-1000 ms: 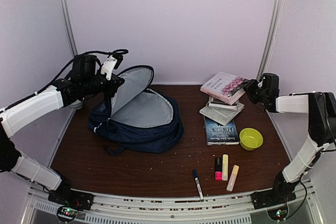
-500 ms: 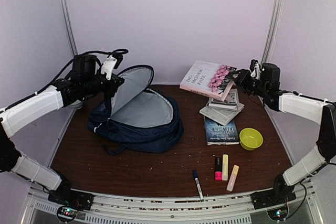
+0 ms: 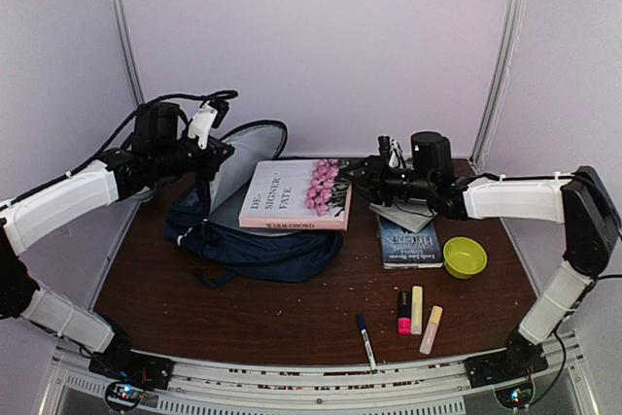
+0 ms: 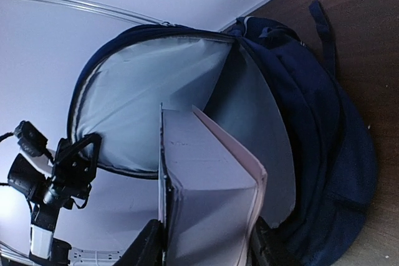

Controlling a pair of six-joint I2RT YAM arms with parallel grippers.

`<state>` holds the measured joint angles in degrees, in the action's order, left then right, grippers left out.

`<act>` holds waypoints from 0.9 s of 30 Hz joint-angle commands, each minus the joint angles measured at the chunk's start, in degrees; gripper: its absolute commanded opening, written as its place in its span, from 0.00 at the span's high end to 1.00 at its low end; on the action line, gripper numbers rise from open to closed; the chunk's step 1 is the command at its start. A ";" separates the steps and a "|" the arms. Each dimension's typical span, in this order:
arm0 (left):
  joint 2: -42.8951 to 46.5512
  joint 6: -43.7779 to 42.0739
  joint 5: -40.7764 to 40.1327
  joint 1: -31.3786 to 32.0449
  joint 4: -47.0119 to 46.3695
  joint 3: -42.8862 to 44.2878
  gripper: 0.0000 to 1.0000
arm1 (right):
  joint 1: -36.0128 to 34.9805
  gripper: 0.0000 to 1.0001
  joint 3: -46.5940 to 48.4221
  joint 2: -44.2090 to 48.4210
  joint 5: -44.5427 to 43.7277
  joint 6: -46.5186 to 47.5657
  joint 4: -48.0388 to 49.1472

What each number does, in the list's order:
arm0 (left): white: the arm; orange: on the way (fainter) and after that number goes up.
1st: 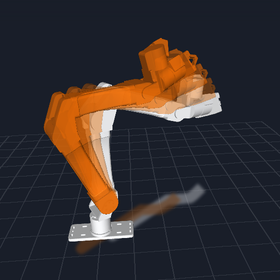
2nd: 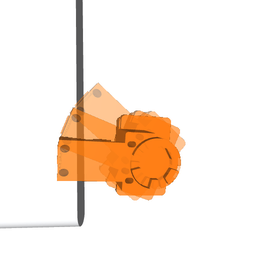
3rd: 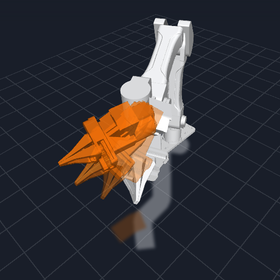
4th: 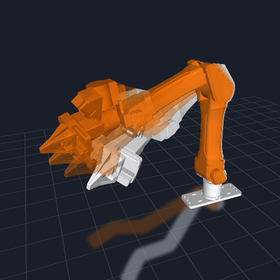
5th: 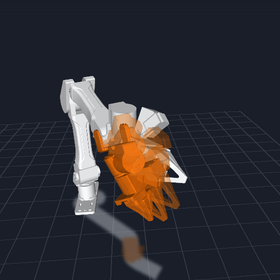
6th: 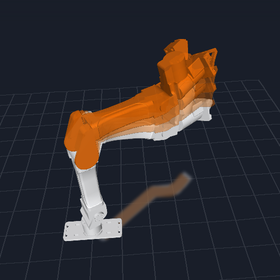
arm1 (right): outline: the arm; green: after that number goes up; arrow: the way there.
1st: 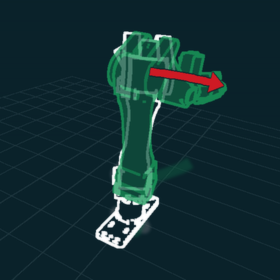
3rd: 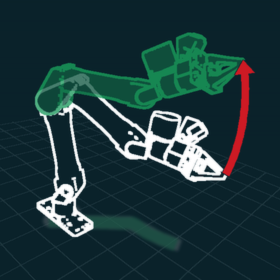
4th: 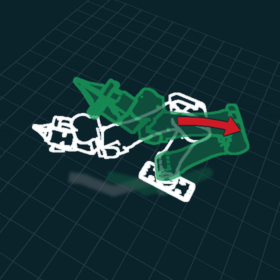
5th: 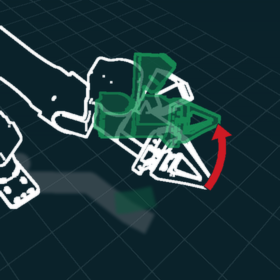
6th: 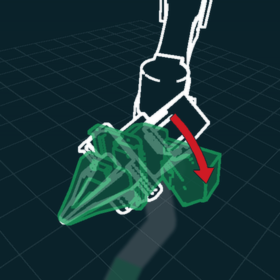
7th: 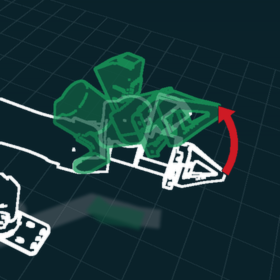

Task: Pack the student bag
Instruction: Place the book in the largest pocket of the bag.

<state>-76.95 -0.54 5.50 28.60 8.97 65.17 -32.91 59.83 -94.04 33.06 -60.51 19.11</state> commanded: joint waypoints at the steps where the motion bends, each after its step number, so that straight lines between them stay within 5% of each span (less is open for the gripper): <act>1: 3.35 2.80 6.56 1.11 -17.36 -0.98 1.00 | -1.71 0.82 4.22 -7.55 -8.61 -9.40 13.40; 4: 4.70 2.30 6.39 1.73 -17.74 -1.98 1.00 | -3.77 0.84 8.08 -12.69 -16.12 -11.81 15.52; 12: 2.34 3.04 11.98 4.96 -17.49 2.84 1.00 | -11.84 0.81 25.18 -25.12 -33.04 -8.26 3.34; 18: 3.03 4.58 11.08 5.29 -21.40 2.98 1.00 | -15.08 0.73 35.10 -31.75 -34.45 -5.62 -2.72; 27: 2.22 5.81 -6.71 3.77 -12.10 2.76 1.00 | -13.20 0.33 35.62 -25.60 -24.91 11.37 -14.23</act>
<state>-76.27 3.36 4.75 33.19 4.51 64.23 -47.20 94.21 -126.17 2.70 -61.08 11.33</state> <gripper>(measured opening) 0.049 0.628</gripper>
